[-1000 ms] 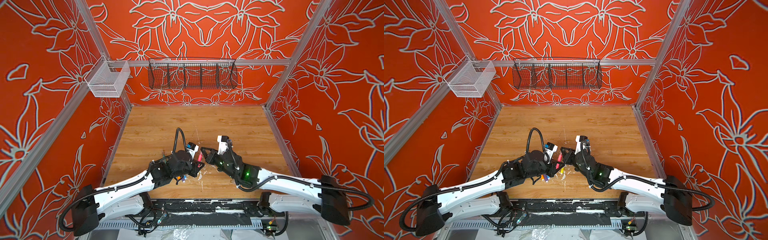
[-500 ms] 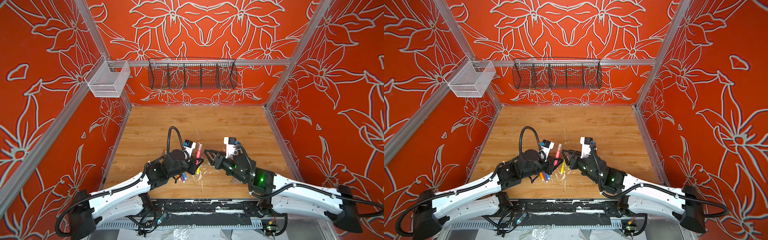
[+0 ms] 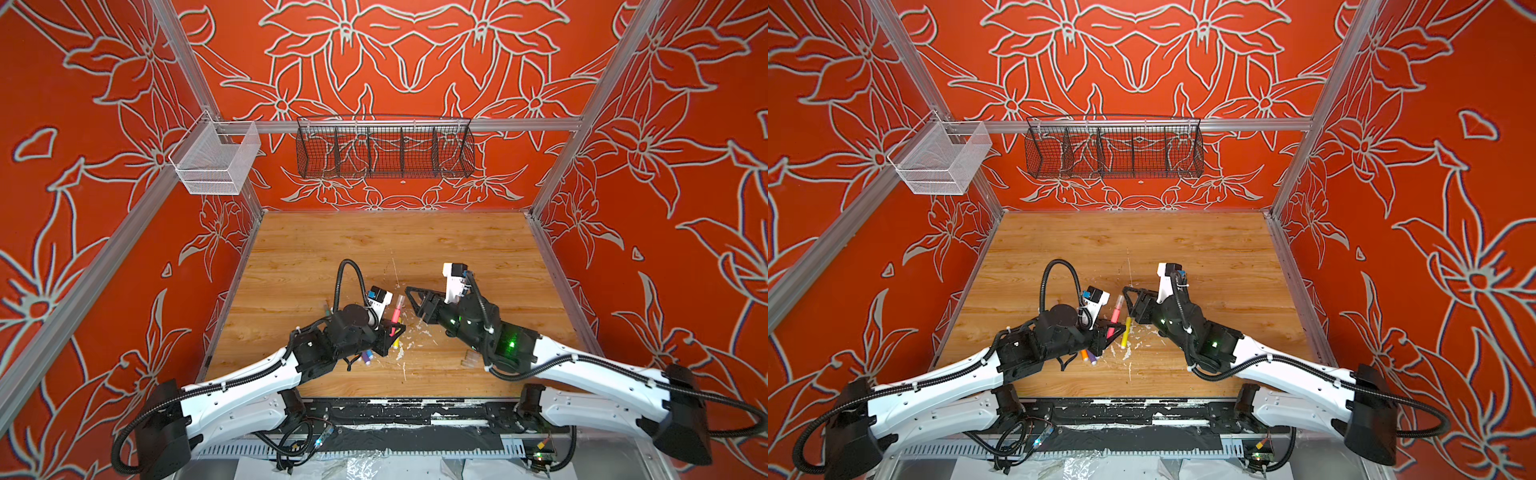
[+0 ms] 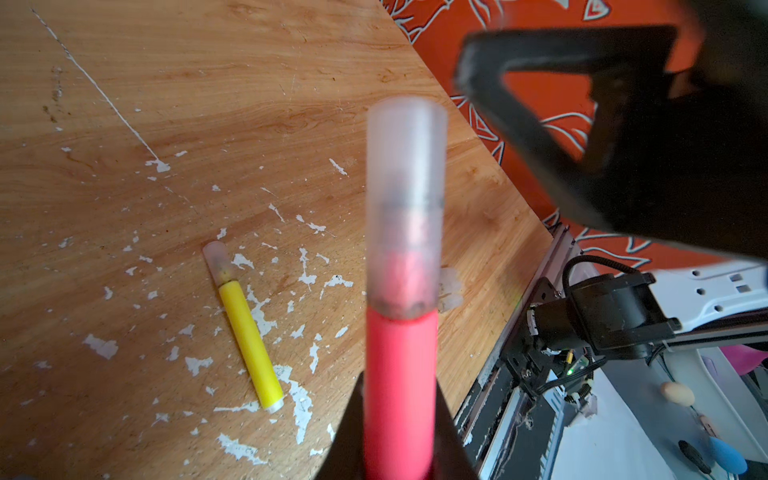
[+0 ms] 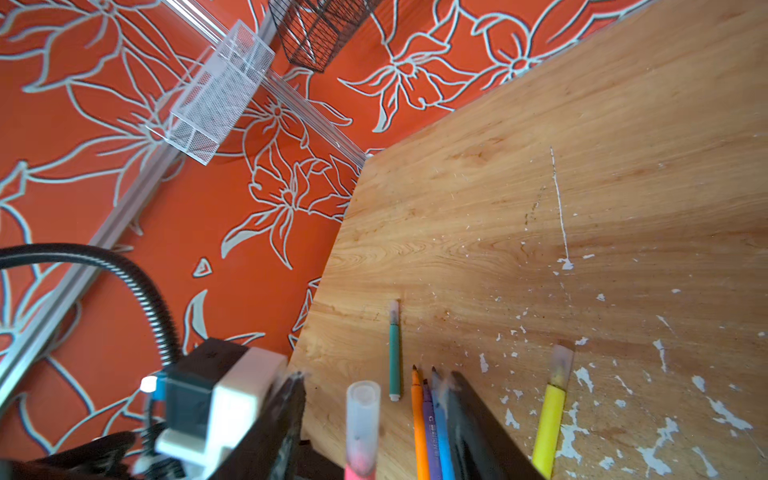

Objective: Insert the pens into the pen caps
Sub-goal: 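Push the cap down onto the pink marker tip with the right gripper, then open and withdraw the right gripper while the left gripper lowers the capped marker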

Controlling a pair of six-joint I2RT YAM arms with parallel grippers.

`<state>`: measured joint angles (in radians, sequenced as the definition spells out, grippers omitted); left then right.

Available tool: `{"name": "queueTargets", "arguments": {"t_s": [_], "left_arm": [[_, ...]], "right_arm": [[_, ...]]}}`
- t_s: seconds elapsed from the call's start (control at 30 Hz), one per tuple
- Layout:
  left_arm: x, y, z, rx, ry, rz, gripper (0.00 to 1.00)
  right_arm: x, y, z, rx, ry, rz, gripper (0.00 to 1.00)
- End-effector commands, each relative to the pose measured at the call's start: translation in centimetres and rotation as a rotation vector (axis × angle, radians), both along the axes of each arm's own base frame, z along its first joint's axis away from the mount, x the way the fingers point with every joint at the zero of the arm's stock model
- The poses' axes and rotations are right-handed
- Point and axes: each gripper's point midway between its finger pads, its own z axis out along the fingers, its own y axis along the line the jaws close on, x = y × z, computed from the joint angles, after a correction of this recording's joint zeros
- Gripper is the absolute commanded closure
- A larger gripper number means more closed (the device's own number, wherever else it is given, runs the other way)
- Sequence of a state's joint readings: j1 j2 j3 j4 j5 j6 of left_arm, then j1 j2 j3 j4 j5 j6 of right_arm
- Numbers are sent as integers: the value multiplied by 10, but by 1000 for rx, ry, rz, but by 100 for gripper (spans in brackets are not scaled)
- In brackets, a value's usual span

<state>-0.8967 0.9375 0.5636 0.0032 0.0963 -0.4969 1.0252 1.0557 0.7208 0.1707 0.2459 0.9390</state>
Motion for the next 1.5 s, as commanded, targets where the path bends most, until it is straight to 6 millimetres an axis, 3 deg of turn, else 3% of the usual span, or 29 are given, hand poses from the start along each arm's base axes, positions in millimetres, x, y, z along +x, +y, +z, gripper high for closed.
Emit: {"name": "queueTargets", "arguments": {"t_s": [0.0,0.27,0.5,0.7,0.97,1.23,1.47], "left_arm": [[-1,-3,12,-30,-39,-18,100],[1,-3,12,-23,-41,-12,100],[8,-1,18,-11,-57,24,100],[33,2,48,-43,-106,84,100],[74,26,121,-145,-210,186,100],[112,48,131,-157,-215,293,100],[134,70,121,-121,-240,405,100]], "right_arm": [[1,20,15,64,19,61,47],[4,41,12,63,35,113,63],[0,48,-2,54,70,145,99],[-17,53,-24,38,98,184,100],[-48,67,-41,8,70,267,100],[-73,82,-49,41,84,342,100],[-94,95,-36,80,58,415,100]]}}
